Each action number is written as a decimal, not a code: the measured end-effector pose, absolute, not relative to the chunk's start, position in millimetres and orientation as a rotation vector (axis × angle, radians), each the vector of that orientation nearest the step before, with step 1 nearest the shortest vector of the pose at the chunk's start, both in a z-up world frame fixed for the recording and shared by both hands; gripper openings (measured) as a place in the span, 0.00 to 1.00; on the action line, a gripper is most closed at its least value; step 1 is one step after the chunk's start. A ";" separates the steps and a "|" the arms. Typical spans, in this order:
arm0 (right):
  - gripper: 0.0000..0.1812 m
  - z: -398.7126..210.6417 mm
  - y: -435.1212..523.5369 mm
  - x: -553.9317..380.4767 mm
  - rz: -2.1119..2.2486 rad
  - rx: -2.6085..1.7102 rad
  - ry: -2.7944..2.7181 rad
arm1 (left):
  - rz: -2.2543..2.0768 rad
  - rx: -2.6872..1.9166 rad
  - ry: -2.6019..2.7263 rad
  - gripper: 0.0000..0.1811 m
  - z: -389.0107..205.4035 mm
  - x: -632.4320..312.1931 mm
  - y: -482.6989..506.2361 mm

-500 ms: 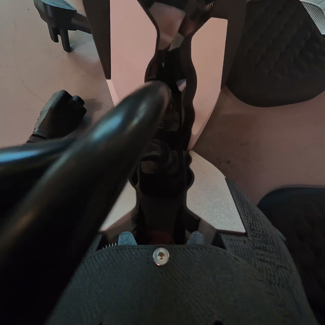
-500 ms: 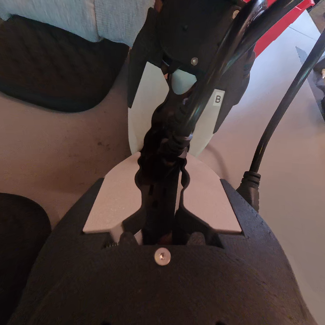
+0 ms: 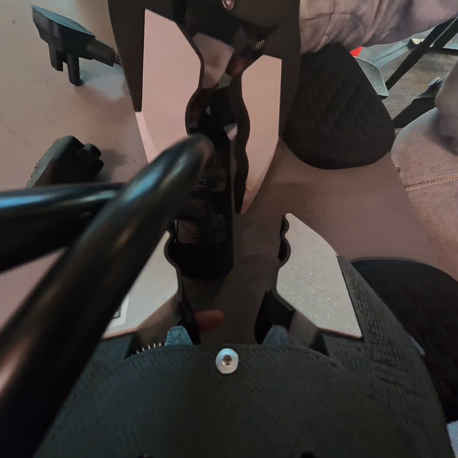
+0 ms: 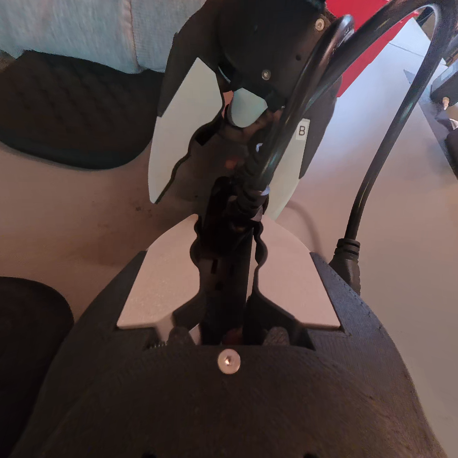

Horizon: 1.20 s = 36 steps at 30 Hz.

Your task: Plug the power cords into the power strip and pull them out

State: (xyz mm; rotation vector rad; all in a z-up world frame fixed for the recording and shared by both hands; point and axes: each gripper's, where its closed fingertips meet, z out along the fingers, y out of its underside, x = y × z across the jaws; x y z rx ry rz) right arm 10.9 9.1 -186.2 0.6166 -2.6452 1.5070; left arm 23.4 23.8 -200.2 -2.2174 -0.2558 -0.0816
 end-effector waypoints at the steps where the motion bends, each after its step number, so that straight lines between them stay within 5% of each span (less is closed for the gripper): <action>1: 0.22 -185.8 9.1 10.6 1.512 0.612 -2.648 | -0.070 -2.232 -0.258 0.44 -201.7 23.5 21.7; 7: 0.21 -177.1 8.8 6.7 1.611 0.543 -2.643 | 0.038 -2.386 -0.314 0.41 -213.4 26.8 -9.0; 12: 0.13 -156.2 12.5 -0.9 1.861 0.412 -2.633 | 0.079 -1.772 -0.338 0.32 -131.8 9.2 4.5; 17: 0.13 -152.8 14.0 -1.4 1.914 0.395 -2.640 | 0.183 -2.019 -0.359 0.31 -173.6 -0.8 14.7; 20: 0.13 -155.3 13.7 1.7 1.886 0.433 -2.644 | 0.189 -1.997 -0.358 0.17 -173.5 -4.0 20.6; 28: 0.13 -155.0 13.1 2.9 1.887 0.434 -2.634 | 0.129 -1.913 -0.352 0.23 -161.3 3.2 13.2; 31: 0.16 -153.8 13.0 3.1 1.901 0.424 -2.633 | 0.128 -1.842 -0.404 0.09 -151.8 -3.4 5.8; 34: 0.23 -154.3 10.0 1.9 1.914 0.308 -2.702 | 0.130 -1.851 -0.401 0.09 -152.8 -2.9 5.9; 36: 0.18 -158.0 7.5 2.2 1.868 0.296 -2.718 | 0.112 -1.848 -0.405 0.09 -153.1 -2.2 5.6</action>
